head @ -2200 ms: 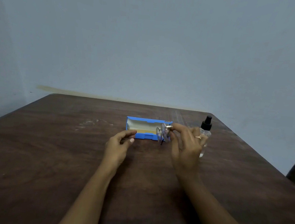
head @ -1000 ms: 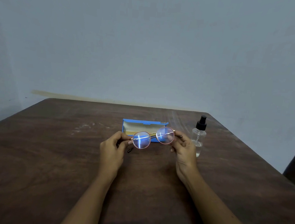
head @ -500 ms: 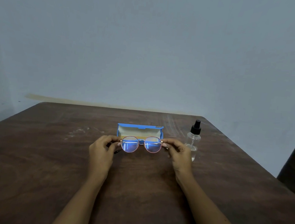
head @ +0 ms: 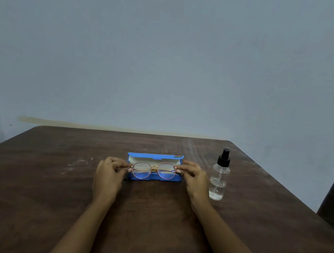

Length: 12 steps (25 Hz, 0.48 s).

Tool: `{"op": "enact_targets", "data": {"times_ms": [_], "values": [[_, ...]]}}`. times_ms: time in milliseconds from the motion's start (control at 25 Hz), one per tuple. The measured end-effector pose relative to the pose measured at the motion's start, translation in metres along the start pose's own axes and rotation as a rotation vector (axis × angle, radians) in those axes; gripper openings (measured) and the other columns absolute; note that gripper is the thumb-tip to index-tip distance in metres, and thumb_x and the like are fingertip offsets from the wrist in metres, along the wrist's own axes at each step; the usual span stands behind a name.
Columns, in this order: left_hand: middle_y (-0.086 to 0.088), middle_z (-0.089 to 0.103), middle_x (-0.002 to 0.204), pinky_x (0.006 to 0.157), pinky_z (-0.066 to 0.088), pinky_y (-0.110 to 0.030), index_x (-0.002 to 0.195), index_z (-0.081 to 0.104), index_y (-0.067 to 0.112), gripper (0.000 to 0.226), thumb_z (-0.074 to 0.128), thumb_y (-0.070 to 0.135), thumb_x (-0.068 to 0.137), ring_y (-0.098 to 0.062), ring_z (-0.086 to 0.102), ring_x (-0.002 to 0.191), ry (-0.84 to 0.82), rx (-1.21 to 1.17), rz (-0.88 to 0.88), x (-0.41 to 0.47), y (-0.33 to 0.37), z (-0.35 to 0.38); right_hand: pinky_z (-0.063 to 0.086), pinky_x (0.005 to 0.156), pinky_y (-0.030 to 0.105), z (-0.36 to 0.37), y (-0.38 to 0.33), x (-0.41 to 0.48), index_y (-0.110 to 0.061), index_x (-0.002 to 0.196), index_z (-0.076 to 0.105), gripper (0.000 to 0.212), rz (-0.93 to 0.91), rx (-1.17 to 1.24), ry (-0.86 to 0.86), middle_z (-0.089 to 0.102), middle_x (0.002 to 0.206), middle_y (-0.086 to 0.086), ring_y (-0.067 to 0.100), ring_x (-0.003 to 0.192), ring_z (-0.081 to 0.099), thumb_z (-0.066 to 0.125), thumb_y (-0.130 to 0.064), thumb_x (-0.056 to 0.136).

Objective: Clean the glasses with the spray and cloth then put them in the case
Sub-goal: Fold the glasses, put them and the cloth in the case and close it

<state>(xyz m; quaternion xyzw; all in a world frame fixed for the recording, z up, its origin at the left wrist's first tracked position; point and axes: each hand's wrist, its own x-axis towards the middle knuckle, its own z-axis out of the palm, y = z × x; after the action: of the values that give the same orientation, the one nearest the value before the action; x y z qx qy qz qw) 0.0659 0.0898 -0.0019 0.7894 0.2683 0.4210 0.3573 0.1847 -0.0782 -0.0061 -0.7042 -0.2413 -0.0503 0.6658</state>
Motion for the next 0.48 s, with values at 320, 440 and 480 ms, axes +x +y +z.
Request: {"op": "enact_targets", "data": {"times_ms": [320, 440, 480], "values": [[-0.004, 0.064, 0.093, 0.08, 0.051, -0.042, 0.08, 0.074, 0.014, 0.01, 0.072, 0.009, 0.071, -0.026, 0.06, 0.091, -0.045, -0.002, -0.037, 0.018, -0.004, 0.015, 0.048, 0.073, 0.007, 0.001, 0.013, 0.019, 0.007, 0.097, 0.067, 0.022, 0.076, 0.126, -0.016, 0.054, 0.116, 0.008, 0.015, 0.104, 0.051, 0.058, 0.011, 0.077], [-0.001, 0.059, 0.09, 0.08, 0.05, -0.041, 0.08, 0.074, 0.014, 0.01, 0.072, 0.009, 0.072, -0.025, 0.059, 0.093, -0.023, -0.027, -0.052, 0.019, -0.005, 0.018, 0.048, 0.075, 0.007, 0.001, 0.015, 0.023, 0.005, 0.093, 0.068, 0.019, 0.103, 0.137, -0.043, 0.057, 0.114, 0.011, 0.016, 0.101, 0.053, 0.06, 0.01, 0.077], [0.002, 0.056, 0.088, 0.08, 0.049, -0.04, 0.079, 0.074, 0.015, 0.009, 0.072, 0.01, 0.071, -0.025, 0.058, 0.093, -0.011, -0.04, -0.056, 0.02, -0.004, 0.018, 0.048, 0.074, 0.006, 0.001, 0.016, 0.025, 0.004, 0.091, 0.069, 0.018, 0.102, 0.131, -0.046, 0.058, 0.113, 0.012, 0.016, 0.1, 0.053, 0.061, 0.01, 0.076]]}}
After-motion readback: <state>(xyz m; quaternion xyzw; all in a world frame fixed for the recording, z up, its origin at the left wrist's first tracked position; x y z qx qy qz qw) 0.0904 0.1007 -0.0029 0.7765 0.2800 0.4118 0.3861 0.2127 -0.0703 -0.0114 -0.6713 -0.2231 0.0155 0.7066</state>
